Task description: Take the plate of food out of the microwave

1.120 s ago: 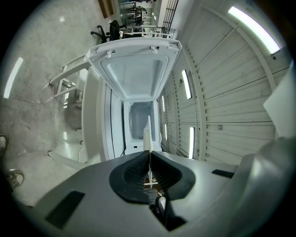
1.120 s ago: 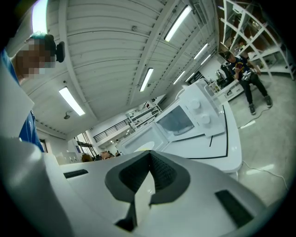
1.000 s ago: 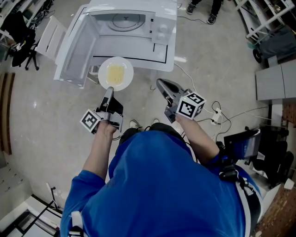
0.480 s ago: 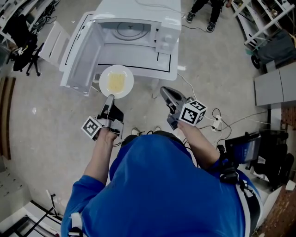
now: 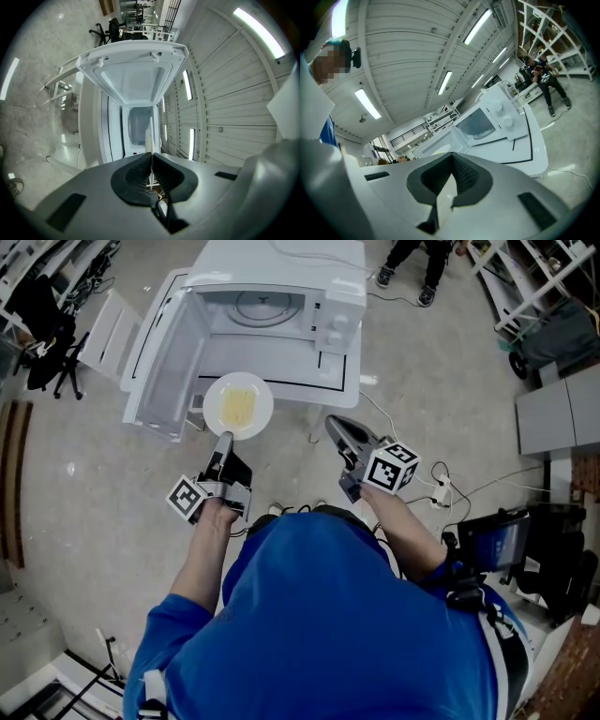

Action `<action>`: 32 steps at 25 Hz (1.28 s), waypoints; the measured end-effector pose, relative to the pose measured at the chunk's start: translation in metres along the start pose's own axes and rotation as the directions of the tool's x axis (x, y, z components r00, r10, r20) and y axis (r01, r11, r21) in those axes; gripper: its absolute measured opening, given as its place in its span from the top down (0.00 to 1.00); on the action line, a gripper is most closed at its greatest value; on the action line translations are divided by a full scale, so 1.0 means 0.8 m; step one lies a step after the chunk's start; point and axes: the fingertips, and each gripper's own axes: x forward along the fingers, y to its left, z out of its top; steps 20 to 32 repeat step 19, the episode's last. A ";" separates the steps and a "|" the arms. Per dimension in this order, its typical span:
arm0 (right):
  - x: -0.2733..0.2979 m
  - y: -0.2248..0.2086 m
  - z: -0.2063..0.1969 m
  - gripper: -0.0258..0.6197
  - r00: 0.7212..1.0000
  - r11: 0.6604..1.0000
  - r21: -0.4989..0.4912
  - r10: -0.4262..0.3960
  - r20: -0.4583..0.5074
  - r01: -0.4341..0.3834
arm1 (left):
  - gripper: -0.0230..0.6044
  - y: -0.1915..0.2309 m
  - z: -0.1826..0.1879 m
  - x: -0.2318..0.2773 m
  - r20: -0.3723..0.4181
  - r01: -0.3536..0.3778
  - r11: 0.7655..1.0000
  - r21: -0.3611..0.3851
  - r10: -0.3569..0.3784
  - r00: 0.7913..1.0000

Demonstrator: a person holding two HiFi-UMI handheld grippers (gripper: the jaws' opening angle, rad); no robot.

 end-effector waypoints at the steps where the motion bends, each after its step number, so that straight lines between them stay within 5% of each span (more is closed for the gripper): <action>1: 0.000 0.001 0.000 0.97 1.000 1.000 -0.001 0.001 -0.001 -0.001 | 0.93 0.000 0.000 0.000 -0.001 0.000 1.000 0.001 0.000 1.000; 32: 0.003 0.002 -0.005 0.97 1.000 1.000 0.003 0.009 0.003 -0.009 | 0.93 0.003 -0.001 -0.005 0.011 -0.008 1.000 -0.002 0.008 1.000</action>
